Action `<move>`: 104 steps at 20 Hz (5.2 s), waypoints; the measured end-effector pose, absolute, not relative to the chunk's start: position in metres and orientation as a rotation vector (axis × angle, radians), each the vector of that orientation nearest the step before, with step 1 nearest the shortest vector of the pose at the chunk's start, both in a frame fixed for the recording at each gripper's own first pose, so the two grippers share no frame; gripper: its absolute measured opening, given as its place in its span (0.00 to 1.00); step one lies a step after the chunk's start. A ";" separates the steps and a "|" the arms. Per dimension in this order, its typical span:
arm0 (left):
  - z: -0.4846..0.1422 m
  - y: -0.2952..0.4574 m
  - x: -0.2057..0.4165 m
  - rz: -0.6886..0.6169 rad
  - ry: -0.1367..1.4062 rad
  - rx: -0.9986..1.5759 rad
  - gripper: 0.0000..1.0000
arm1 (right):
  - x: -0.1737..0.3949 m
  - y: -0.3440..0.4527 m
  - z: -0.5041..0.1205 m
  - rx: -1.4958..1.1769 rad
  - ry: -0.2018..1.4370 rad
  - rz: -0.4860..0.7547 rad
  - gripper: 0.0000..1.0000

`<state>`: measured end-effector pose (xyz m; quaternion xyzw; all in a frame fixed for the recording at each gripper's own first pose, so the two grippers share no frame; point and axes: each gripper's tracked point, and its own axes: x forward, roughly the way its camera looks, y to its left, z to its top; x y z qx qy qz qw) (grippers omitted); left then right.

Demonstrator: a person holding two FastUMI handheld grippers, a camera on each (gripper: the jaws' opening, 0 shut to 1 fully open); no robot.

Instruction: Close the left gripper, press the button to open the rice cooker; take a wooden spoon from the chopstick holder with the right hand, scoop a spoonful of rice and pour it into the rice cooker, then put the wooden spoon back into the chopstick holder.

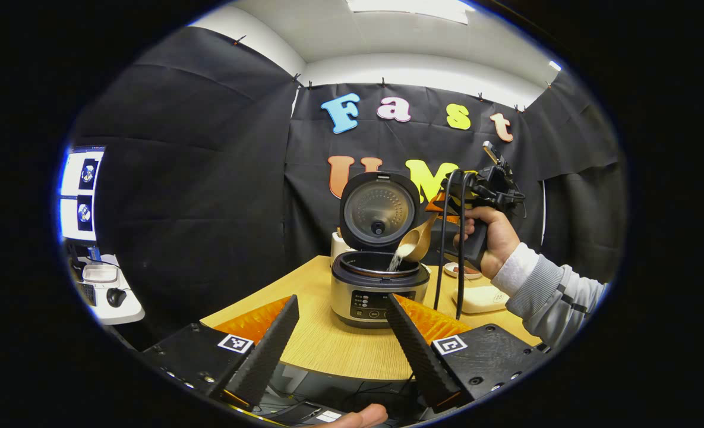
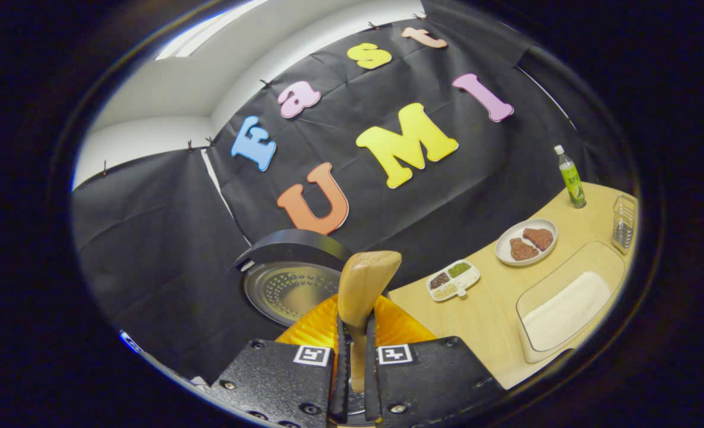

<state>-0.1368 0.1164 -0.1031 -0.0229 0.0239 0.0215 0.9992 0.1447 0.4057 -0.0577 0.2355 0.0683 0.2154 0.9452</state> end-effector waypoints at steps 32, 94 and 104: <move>-0.098 0.108 -0.129 0.078 0.051 -0.073 0.95 | 0.081 0.436 -0.026 -0.339 -0.233 0.497 0.16; -0.073 -0.051 -0.049 -0.044 0.090 -0.018 0.95 | 0.253 -0.110 -0.126 0.003 0.044 -0.033 0.78; -0.016 -0.022 -0.014 -0.007 0.033 -0.025 0.94 | 0.183 -0.115 -0.065 0.001 -0.027 -0.075 1.00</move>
